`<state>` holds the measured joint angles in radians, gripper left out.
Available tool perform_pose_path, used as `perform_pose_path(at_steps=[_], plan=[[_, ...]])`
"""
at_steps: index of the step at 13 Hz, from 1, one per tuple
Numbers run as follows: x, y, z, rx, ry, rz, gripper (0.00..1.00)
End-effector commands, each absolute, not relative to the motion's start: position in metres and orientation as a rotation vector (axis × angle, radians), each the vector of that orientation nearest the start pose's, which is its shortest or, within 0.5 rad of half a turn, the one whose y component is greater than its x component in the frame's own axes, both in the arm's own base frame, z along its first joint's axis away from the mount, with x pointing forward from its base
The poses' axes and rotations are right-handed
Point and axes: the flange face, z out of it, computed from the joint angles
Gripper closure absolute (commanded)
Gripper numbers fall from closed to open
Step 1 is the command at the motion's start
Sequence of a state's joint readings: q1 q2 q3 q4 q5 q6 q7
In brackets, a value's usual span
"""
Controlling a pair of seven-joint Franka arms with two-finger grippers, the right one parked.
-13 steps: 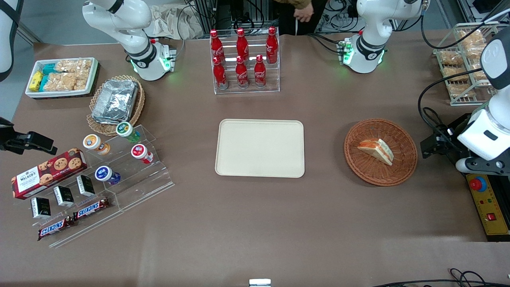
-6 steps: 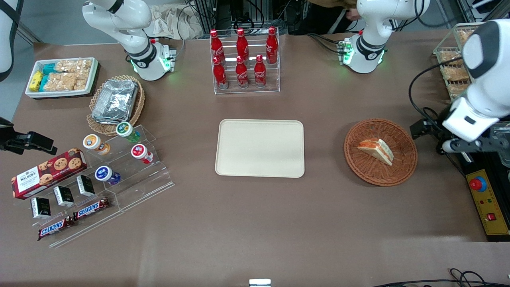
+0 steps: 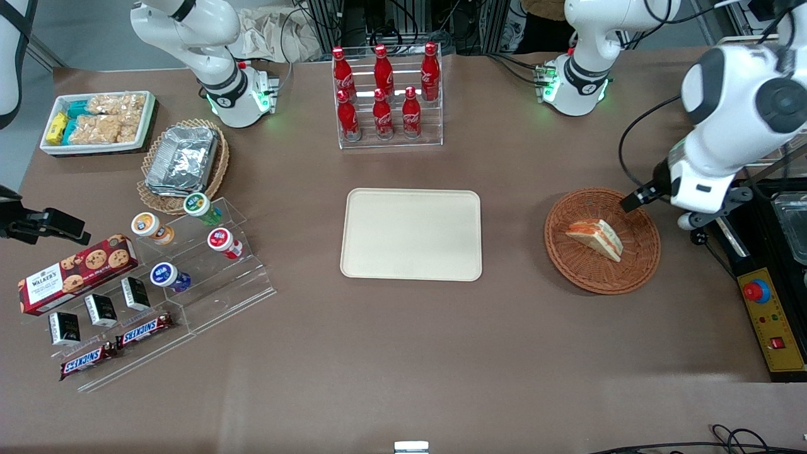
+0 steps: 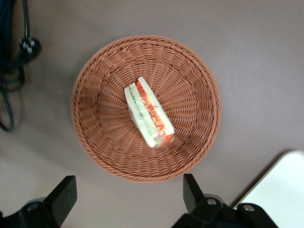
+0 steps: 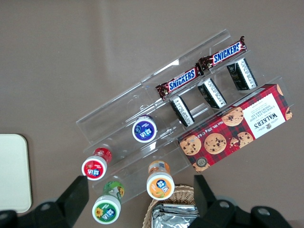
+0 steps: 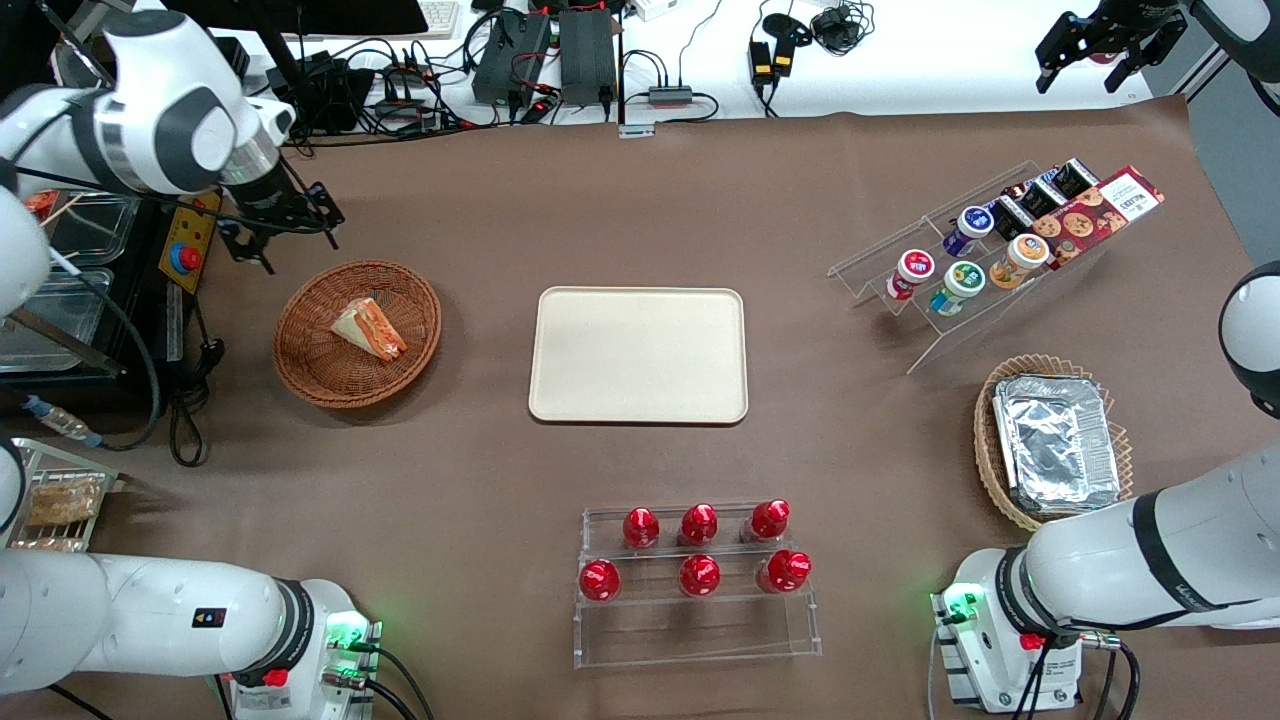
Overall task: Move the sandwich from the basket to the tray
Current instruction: 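Lower the open left gripper over the wrapped sandwich and close it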
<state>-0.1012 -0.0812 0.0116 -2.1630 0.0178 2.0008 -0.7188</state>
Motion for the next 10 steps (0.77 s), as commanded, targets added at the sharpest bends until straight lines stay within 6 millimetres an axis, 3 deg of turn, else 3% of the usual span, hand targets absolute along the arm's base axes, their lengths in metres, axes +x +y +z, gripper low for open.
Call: perform_pose_path(at_steps=[1,5,10], plan=[[0.517,-0.051,0.379,-2.834,-1.220,0.100,0.01],[0.519,-0.056,0.324,-2.770,-1.321,0.128,0.01],[0.509,-0.054,0.295,-2.759,-1.364,0.105,0.01]])
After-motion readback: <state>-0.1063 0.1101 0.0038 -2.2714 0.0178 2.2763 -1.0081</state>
